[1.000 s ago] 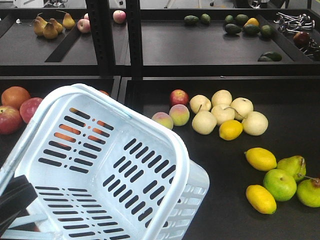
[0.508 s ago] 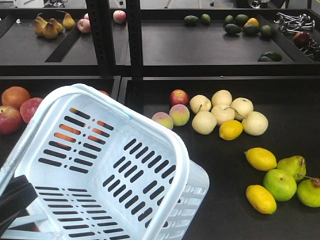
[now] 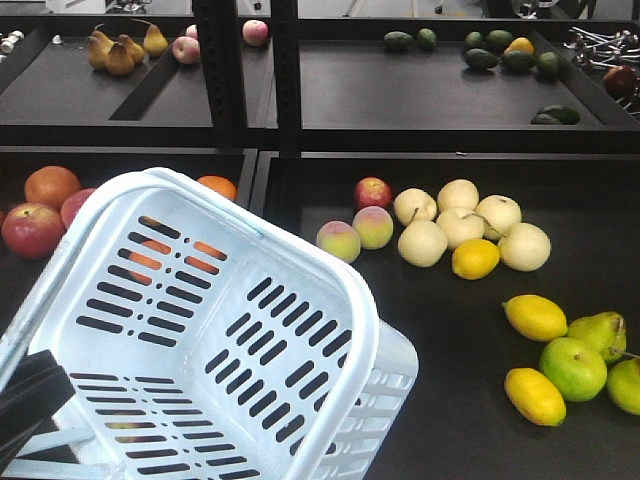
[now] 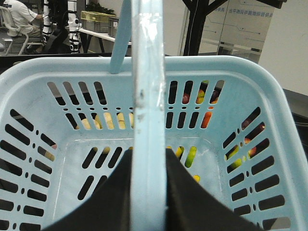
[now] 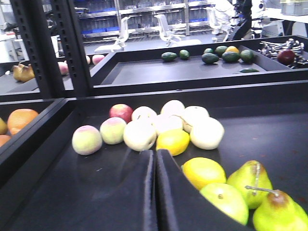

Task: Pick three apples into basket with both arms
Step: 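Drive the base backward and turn away holding the basket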

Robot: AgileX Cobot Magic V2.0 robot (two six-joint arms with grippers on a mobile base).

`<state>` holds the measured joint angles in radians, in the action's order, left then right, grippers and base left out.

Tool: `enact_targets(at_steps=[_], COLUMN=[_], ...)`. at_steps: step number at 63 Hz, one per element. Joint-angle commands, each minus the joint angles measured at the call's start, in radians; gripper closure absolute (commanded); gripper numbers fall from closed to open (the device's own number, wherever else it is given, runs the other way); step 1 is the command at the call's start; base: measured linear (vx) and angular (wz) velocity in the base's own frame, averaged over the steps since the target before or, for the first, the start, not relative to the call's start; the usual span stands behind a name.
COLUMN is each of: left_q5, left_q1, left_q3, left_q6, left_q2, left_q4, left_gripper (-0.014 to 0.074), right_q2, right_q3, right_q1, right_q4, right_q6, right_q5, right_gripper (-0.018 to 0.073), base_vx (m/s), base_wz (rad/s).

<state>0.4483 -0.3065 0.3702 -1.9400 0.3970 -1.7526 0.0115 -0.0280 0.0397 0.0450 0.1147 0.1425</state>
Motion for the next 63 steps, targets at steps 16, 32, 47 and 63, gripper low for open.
enact_targets(at_steps=[16, 32, 47, 63], left_q5=[-0.037, -0.037, -0.037, -0.037], left_q1=[-0.001, -0.001, -0.001, -0.001], left_q3=[0.032, 0.032, 0.032, 0.032], left_q6=[-0.012, -0.012, -0.012, -0.012], left_q2=[0.004, 0.004, 0.004, 0.004], left_q4=[-0.05, -0.05, -0.05, -0.05], left_gripper=[0.0604, 0.0604, 0.0604, 0.0604], right_q2=[0.013, 0.013, 0.013, 0.013], right_q3=[-0.014, -0.014, -0.014, -0.014], right_q1=[-0.005, -0.005, -0.005, -0.005], right_q4=[0.007, 0.007, 0.007, 0.007], right_q6=[-0.011, -0.011, -0.011, -0.011], right_q5=[-0.078, -0.078, -0.078, -0.078], right_gripper=[0.0564, 0.0564, 0.0564, 0.0564], base_vx=[-0.06, -0.08, -0.12, -0.13], base_wz=[0.2, 0.37, 0.47, 0.49])
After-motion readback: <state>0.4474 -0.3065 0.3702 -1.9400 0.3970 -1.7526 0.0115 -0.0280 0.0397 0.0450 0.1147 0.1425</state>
